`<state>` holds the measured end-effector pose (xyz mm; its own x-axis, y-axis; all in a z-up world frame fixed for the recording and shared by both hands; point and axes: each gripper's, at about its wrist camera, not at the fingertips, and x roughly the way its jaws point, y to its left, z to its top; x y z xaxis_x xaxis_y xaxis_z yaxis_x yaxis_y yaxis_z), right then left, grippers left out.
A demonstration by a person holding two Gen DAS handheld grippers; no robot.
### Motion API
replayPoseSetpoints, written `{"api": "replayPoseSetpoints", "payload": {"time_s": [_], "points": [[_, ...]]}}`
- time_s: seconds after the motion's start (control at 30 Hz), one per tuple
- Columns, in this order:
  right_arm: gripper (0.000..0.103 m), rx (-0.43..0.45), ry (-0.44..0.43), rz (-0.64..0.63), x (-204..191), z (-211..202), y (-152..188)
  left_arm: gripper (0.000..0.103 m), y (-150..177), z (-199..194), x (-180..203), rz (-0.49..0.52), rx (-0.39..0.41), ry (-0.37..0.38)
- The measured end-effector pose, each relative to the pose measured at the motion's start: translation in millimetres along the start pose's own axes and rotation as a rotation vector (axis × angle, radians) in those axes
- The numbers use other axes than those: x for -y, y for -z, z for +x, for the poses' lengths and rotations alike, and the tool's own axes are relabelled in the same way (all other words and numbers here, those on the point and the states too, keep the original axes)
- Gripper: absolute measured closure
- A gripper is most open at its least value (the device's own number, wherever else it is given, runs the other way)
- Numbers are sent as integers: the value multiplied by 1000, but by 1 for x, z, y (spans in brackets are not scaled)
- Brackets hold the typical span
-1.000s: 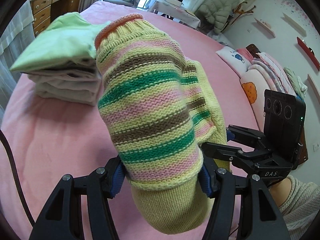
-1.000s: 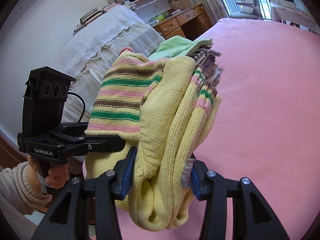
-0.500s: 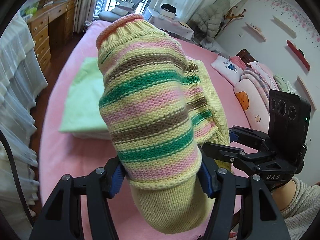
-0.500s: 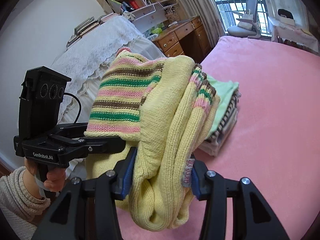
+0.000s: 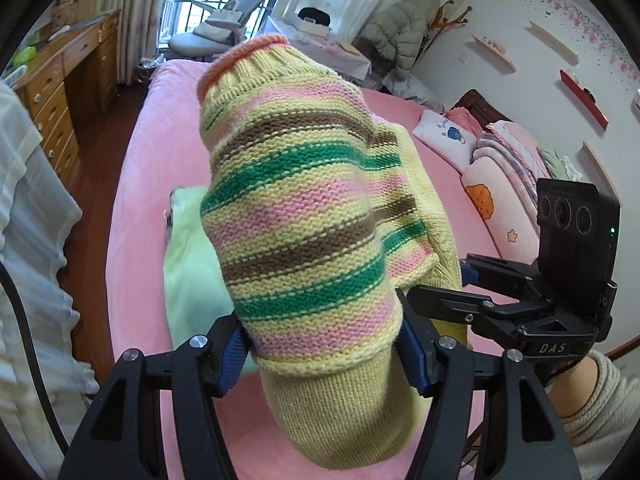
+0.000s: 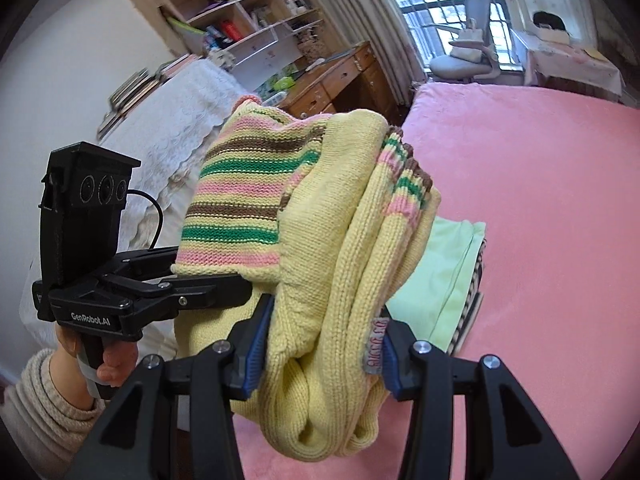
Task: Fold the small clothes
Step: 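Carry the folded cardigan with both tools to the stack of clothes, then lower the cardigan onto the mint-green garment and open both tools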
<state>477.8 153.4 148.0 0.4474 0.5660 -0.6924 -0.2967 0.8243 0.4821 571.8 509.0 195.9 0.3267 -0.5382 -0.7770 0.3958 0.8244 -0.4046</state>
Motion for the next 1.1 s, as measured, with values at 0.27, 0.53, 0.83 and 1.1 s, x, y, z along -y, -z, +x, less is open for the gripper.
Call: {"api": "replayPoseSetpoints", "payload": {"time_s": [0.27,0.53,0.83,1.1], "points": [[57,-38,31,221,52,67,-34,37,-53,84,-41,-4,-143,-75],[58,-162,22,358,99,136,3,39,-27,162,-70,-88,-263,-124],[58,-176,10,353,106,159,13,39,-6,178,-77,-84,-237,-157],[58,-133,44,321,115,162,19,40,4,190,-86,-123,-191,-166]]}}
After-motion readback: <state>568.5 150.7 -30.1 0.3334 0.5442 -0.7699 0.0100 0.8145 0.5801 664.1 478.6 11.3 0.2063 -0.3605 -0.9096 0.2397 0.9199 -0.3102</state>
